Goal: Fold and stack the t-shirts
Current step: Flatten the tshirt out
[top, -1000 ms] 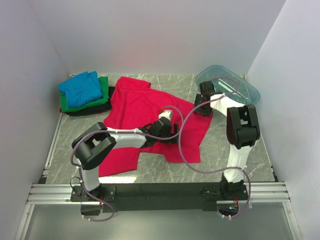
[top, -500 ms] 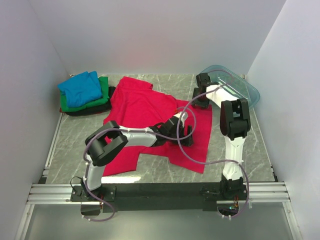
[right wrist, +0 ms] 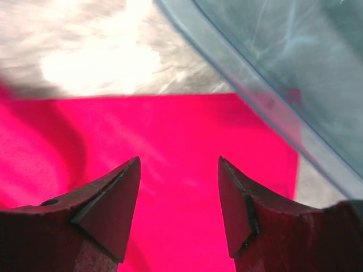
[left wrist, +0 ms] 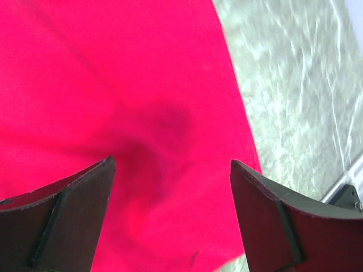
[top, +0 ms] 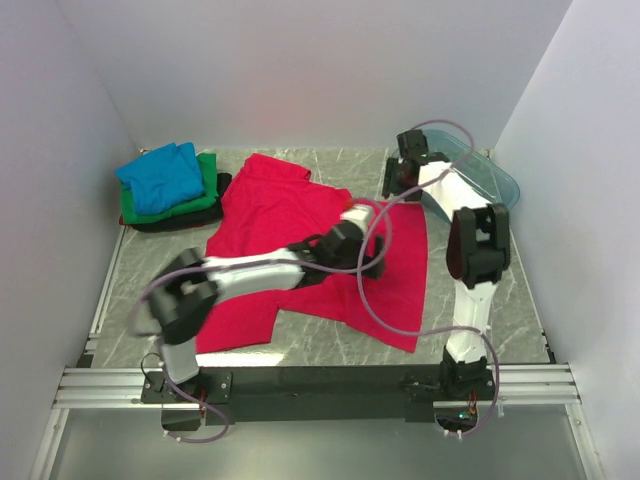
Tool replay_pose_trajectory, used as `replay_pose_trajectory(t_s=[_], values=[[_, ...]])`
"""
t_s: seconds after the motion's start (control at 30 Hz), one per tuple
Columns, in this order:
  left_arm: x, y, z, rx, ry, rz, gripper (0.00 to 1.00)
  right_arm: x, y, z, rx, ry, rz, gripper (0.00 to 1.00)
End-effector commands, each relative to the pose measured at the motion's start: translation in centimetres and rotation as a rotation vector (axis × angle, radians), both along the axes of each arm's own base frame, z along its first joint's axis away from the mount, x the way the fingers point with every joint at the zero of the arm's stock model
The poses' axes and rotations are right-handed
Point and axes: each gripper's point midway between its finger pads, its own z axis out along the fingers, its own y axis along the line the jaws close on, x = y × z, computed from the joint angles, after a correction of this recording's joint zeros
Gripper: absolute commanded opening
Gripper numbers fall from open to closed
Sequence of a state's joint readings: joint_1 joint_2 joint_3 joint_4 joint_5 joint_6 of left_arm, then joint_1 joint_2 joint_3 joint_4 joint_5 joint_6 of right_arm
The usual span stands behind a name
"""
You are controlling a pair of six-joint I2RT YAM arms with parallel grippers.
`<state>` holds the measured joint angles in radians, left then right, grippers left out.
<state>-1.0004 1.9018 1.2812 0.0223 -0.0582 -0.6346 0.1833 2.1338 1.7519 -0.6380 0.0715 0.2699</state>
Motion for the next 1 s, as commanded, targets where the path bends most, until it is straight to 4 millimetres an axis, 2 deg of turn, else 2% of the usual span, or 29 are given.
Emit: replay_pose_trajectory(t_s=[0.0,0.03,0.07,0.1,0.13,0.17,0.2,0.23,0.27,0.3,0.33,0.37,0.4,0.43,0.5,0.53,0.6,0.67,0.83,0.97], values=[[1.8,7.8,6.5,0.050,-0.173,0.268,0.89,0.2,0.9,11.4,0.062,-0.265,0.040,0.64],[1.4,10.5,5.4,0.098,-0.134,0.349,0.91,-0.6,0.9,11.3,0.069,-0.263,0.043,0.64],[1.1,14.4,4.8,0.147,-0.143,0.452,0.92,-1.2,1.1,11.8,0.087,-0.274,0.051,0.64],[0.5,16.3,4.2,0.133,-0.099,0.530,0.95,-1.9,1.1,14.0,0.108,-0.334,0.049,0.64],[-0.6,20.1,1.4,0.214,-0.049,0.588,0.97,-3.2,1.0,13.0,0.112,-0.314,0.053,0.64],[-1.2,21.8,2.6,0.157,-0.046,0.641,0.98,-3.9,0.9,13.1,0.120,-0.321,0.047,0.64],[-1.8,23.2,2.4,0.118,-0.013,0.704,0.99,-4.7,0.8,15.0,0.131,-0.375,0.046,0.65],[-2.7,25.5,0.7,0.145,0.014,0.749,0.99,-6.1,1.0,13.6,0.147,-0.343,0.057,0.65],[-3.6,27.1,1.4,0.116,0.020,0.785,0.99,-6.9,0.9,13.7,0.152,-0.352,0.059,0.65],[-4.2,28.3,1.2,0.113,0.028,0.823,0.99,-7.9,0.8,15.0,0.167,-0.388,0.060,0.65],[-4.6,29.9,0.7,0.095,0.042,0.903,0.99,-9.0,0.7,13.8,0.169,-0.368,0.060,0.65],[-5.5,31.5,0.8,0.100,0.056,0.947,0.99,-9.6,0.6,13.9,0.179,-0.379,0.058,0.65],[-5.8,32.2,0.8,0.067,0.080,1.009,0.99,-10.3,0.6,15.1,0.193,-0.419,0.063,0.65],[-6.0,33.0,0.9,0.062,0.086,1.046,0.99,-11.2,0.6,14.0,0.197,-0.402,0.062,0.66],[-7.3,34.8,0.3,0.090,0.133,1.138,0.99,-12.1,0.6,14.9,0.214,-0.445,0.072,0.67],[-7.7,35.3,0.4,0.097,0.148,1.171,0.99,-12.7,0.7,14.0,0.220,-0.430,0.076,0.67],[-8.4,36.3,-0.1,0.079,0.196,1.286,0.99,-13.1,0.5,14.2,0.224,-0.448,0.070,0.68],[-10.1,38.0,-1.2,0.153,0.237,1.357,0.97,-13.6,0.5,13.5,0.234,-0.438,0.074,0.68],[-12.3,39.7,-3.4,0.162,0.333,1.542,0.84,-13.8,1.2,12.7,0.279,-0.430,0.105,0.69],[-12.4,39.4,-3.9,0.074,0.370,1.587,0.83,-13.9,1.2,12.5,0.288,-0.430,0.114,0.69]])
